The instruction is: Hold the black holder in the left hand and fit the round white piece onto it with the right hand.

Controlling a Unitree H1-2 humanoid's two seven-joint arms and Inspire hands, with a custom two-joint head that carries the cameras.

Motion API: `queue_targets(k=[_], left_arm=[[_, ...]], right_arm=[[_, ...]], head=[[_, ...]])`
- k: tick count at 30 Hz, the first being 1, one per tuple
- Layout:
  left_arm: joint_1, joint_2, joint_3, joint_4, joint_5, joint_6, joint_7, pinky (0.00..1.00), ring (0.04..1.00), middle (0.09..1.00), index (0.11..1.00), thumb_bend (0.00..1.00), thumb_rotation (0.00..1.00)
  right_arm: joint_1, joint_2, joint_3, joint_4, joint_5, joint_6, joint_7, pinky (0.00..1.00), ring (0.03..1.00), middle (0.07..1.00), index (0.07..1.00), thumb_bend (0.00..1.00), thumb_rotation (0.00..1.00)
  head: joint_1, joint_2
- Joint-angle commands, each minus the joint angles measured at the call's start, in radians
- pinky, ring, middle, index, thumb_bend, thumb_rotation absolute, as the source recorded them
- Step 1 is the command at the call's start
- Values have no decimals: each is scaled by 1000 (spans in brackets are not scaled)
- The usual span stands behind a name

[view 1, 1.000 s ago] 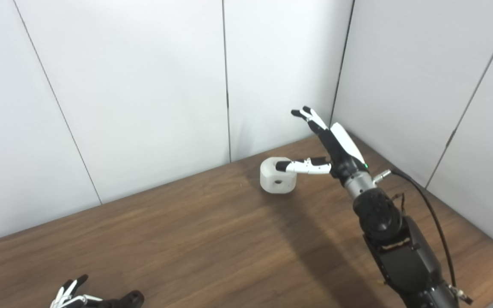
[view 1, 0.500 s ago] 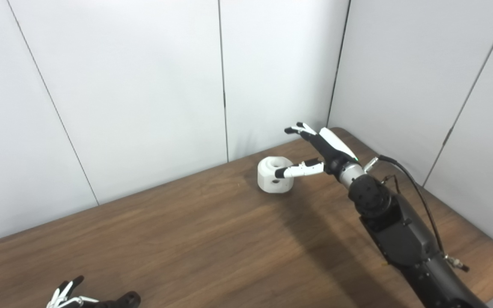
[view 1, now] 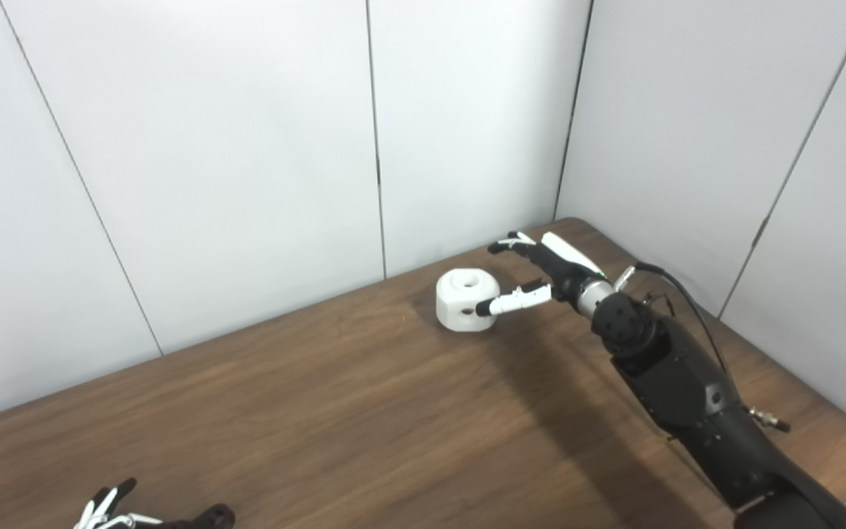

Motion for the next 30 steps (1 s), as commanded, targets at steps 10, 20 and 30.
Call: queue_targets(k=[10,20,30], left_arm=[[30,16,0,16,10,0,0,1000,1000,933,482,515,35],[39,13,-2,1,12,8,-3,1000,1000,932,481,515,35],[44,8,-2,-3,23,2,2,1000,1000,931,481,515,35]], right_arm=[[-74,-24,15,107,11,-104,-32,971,1000,1000,826,1000,519],[-80,-9,48,107,-9,-100,-45,939,1000,1000,846,1000,528],[-93,1,64,111,-15,-94,-59,950,1000,1000,824,1000,505]], head=[[5,3],[16,8],[29,7]])
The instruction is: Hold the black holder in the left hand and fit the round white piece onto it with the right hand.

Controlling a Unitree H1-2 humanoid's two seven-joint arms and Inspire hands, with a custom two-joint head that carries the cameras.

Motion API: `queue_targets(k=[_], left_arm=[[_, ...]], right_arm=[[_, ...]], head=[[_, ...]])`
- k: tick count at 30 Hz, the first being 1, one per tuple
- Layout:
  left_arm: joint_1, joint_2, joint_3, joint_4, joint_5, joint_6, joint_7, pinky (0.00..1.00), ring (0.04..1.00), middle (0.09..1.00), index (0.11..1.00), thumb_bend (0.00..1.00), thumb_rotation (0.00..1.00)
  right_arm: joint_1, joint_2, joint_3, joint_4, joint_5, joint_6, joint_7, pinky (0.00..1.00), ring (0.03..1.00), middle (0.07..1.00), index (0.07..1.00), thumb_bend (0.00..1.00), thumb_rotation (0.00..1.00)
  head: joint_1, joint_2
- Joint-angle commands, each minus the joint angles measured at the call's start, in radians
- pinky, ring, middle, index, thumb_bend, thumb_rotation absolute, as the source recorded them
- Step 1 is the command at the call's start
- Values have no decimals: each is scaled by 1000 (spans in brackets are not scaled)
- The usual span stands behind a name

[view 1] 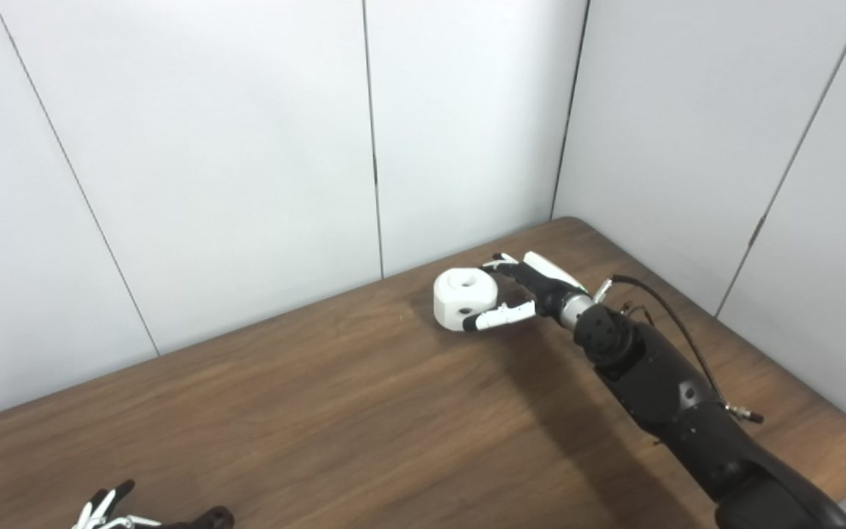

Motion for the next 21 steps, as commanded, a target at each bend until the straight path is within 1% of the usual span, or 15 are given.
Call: queue_targets(k=[1,4,7,11,14,19,21], left_arm=[[34,8,-1,7,1,-1,2,1000,1000,930,481,515,35],[37,5,-1,0,0,4,-1,1000,1000,929,482,515,35],[40,5,-1,-8,3,10,-4,1000,1000,929,482,515,35],[44,4,-1,-16,2,11,-6,1000,1000,930,482,515,35],[48,2,1,-23,-3,14,-9,1000,1000,931,482,515,35],[52,3,0,-29,3,12,-9,1000,1000,931,482,515,35],[52,4,0,-32,6,14,-9,1000,1000,931,482,515,35]], right_arm=[[-51,-16,-2,-12,-12,-27,-30,949,1000,1000,829,1000,510],[-57,-13,1,7,-9,-41,-34,945,1000,1000,840,1000,525],[-56,-6,2,-9,-5,-25,-29,946,1000,1000,848,1000,504],[-51,2,4,-55,-12,17,-16,956,1000,1000,857,1000,470],[-53,3,11,-58,-22,22,-18,957,1000,1000,862,1000,458],[-53,4,21,-55,-43,25,-30,943,1000,1000,855,1000,450],[-53,9,17,-46,-44,17,-40,942,1000,1000,832,1000,430]], head=[[1,1],[4,2],[7,3],[8,6],[9,7],[10,10],[10,10]])
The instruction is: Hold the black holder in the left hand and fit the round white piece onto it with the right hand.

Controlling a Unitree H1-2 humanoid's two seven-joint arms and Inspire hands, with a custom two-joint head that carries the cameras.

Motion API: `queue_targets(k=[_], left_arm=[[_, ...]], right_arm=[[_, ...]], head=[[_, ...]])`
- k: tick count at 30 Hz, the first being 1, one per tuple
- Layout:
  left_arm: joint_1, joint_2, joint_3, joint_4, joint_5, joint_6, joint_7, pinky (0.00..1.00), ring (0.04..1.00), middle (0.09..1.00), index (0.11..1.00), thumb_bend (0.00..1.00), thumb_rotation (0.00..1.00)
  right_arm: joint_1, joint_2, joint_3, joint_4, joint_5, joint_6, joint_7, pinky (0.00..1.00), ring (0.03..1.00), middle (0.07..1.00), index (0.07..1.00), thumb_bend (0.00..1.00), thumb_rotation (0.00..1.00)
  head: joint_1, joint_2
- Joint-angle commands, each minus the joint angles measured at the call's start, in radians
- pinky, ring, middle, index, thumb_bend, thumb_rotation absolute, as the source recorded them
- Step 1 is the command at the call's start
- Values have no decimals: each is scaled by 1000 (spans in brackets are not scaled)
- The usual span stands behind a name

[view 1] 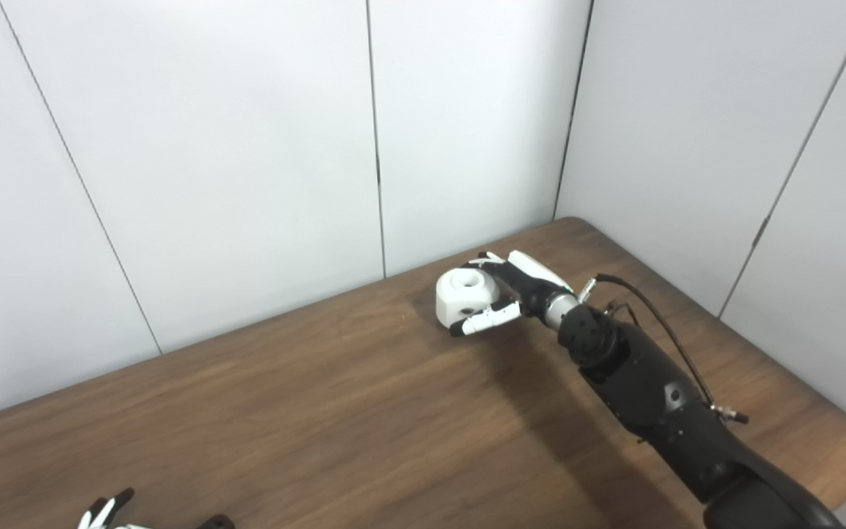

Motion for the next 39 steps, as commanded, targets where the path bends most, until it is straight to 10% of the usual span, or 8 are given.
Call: queue_targets(k=[1,17,21,39], left_arm=[[25,6,-3,2,1,5,-4,1000,1000,931,482,515,35],[31,7,2,-9,-5,5,-11,1000,1000,928,482,515,35],[32,5,4,-9,-5,6,-13,1000,1000,928,482,515,35],[30,4,5,-11,-4,13,-20,1000,1000,926,482,515,35]], right_arm=[[-43,-14,-9,-11,-11,-20,-37,943,1000,1000,823,1000,423],[-54,1,-17,85,-3,-95,-117,924,984,948,595,819,116],[-50,1,-17,75,-7,-99,-129,926,978,934,496,538,134],[-33,2,-21,69,-3,-145,-154,887,960,903,478,512,134]], head=[[-1,1],[-2,9],[-2,9],[1,10]])
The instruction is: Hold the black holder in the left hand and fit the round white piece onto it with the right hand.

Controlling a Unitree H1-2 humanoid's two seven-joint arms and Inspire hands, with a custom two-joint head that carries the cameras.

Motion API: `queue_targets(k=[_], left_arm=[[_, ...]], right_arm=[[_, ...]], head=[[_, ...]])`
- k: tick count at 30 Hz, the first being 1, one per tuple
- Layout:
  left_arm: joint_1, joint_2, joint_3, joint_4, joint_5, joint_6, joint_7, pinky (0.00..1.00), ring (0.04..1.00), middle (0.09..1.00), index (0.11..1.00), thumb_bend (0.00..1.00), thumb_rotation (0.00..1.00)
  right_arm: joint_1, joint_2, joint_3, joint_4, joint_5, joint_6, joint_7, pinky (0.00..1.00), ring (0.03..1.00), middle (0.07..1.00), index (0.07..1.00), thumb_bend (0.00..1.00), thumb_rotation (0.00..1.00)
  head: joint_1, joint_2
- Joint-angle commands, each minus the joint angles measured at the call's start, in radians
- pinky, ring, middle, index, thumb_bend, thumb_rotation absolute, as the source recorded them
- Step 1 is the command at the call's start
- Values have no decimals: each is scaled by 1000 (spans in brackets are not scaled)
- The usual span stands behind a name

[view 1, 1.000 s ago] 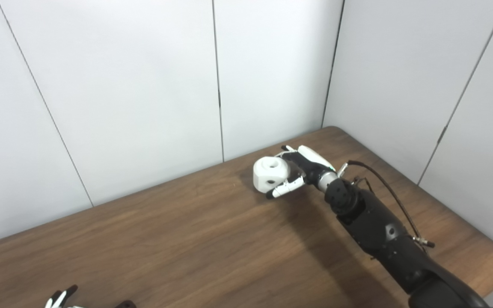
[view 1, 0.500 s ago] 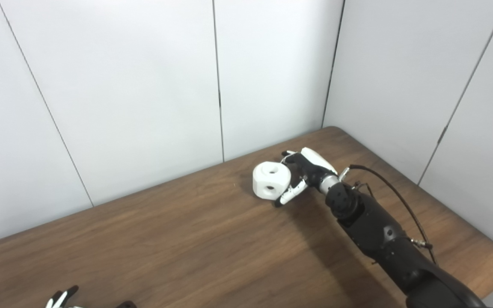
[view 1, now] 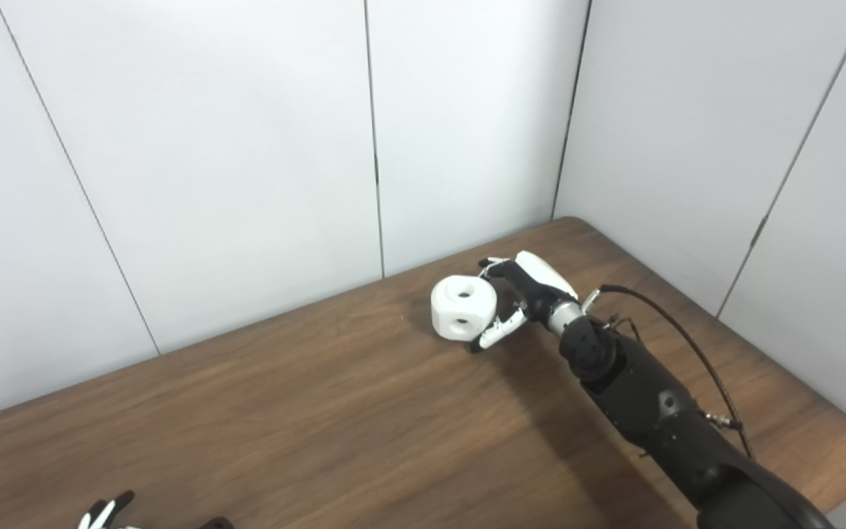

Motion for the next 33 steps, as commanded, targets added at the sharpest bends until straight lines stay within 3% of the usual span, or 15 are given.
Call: queue_targets(k=[1,11,18,26,33], left_arm=[[25,3,-1,-6,-4,14,-5,1000,1000,926,482,515,35],[17,3,-3,10,-1,9,0,1000,1000,923,482,515,35],[4,-8,-12,13,7,34,-12,1000,1000,921,482,516,35],[-37,-37,-52,35,51,106,-29,1000,1000,902,482,518,37],[-118,-74,-99,167,96,123,-4,1000,1000,901,481,520,42]], right_arm=[[-33,-19,-13,-46,1,-1,-5,892,962,905,478,512,133],[-34,-20,-12,-85,8,22,33,901,966,902,477,513,132],[-30,-15,-26,-110,57,-3,63,949,948,897,478,514,132],[-12,-20,-37,-193,92,5,99,992,969,889,479,515,131],[6,-1,-43,-294,127,55,156,1000,1000,909,479,515,131]], head=[[1,1],[12,4],[50,12],[201,58],[314,92]])
